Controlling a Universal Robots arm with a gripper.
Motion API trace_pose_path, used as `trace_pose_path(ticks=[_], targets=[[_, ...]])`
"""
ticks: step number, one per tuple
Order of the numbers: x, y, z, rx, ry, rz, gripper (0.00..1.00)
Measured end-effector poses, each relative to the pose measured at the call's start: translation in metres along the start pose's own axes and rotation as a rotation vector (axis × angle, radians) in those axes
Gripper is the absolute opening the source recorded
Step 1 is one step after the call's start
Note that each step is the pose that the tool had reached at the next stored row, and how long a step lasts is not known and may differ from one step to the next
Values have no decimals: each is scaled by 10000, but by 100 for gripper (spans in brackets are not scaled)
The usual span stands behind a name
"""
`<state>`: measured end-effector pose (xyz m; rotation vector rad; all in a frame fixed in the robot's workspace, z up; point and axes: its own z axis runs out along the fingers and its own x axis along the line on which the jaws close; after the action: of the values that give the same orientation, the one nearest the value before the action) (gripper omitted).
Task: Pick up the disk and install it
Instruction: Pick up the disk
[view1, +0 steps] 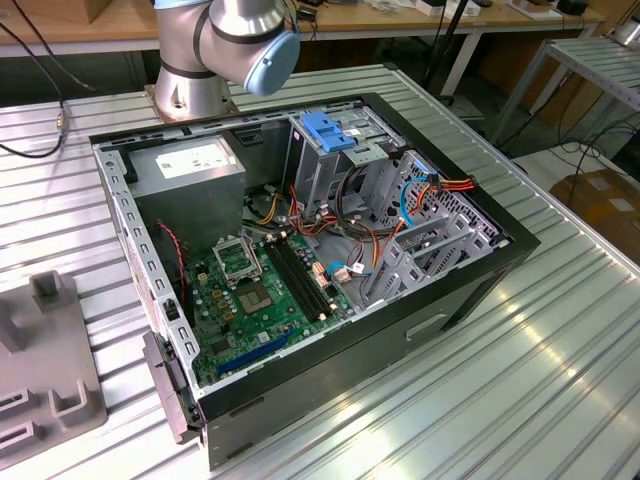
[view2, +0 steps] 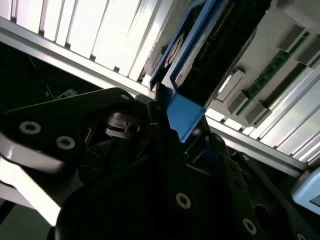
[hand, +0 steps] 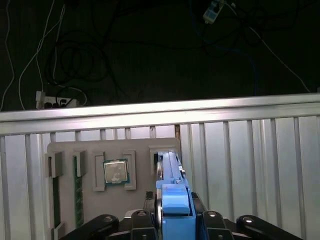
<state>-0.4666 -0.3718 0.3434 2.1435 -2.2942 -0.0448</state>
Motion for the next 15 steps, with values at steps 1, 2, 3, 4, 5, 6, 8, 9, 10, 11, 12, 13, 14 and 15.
trace_pose_path(ticks=[1, 2, 3, 4, 5, 6, 8, 9, 10, 11, 12, 13, 14, 15], targets=[[-1, 1, -54, -7, -1, 0, 37], [-1, 1, -61, -8, 0, -1, 37], [-1, 1, -61, -8, 0, 0, 37], [-1, 1, -61, -9, 0, 0, 37], [-1, 1, -61, -9, 0, 0, 37], [-1, 1, -62, -9, 0, 0, 37], [-1, 1, -62, -10, 1, 0, 37], [-1, 1, -62, -10, 0, 0, 37], [-1, 1, -62, -10, 0, 0, 37], [-1, 1, -62, -10, 0, 0, 37], [-1, 1, -62, -10, 0, 0, 37], [-1, 1, -62, -10, 0, 0, 37], [-1, 1, -62, -10, 0, 0, 37], [-1, 1, -62, -10, 0, 0, 37]])
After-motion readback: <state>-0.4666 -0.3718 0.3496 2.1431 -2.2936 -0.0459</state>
